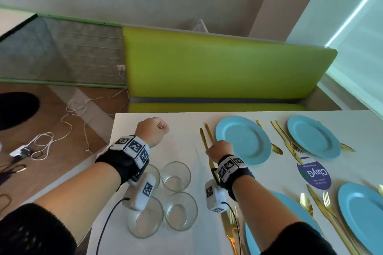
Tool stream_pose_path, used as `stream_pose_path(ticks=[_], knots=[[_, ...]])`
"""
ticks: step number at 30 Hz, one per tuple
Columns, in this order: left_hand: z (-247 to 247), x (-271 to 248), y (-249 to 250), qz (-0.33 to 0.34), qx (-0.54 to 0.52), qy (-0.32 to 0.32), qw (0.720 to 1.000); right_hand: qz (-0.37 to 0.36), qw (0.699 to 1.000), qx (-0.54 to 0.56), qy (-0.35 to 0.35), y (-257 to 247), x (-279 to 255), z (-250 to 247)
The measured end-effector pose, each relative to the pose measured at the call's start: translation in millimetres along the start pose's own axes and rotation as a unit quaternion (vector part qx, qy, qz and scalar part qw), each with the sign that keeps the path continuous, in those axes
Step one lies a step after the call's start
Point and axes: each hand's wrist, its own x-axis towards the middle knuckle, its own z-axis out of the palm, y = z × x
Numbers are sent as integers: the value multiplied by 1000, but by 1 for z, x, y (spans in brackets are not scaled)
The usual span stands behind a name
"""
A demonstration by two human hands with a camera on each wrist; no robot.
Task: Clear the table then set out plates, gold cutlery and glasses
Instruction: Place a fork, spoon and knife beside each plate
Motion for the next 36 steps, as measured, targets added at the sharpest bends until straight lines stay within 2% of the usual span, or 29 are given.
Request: stream_pose_path(ticks=[5,13,19,24,36], knots=[[0,25,-7,-9,-37,2,999,42,999,18,-25,-15,32,5],[5,47,-12,-25,-53,6,998,86,990,111,0,-18,63,15],[9,54,-12,-43,-62,-7,997,73,986,150,10,-15,69,16],[14,57,-12,-58,-56,-15,997,91,989,104,49,-20,68,15],[21,53,-15,-61,-52,-5,997,65,995,53,48,-16,66,16]])
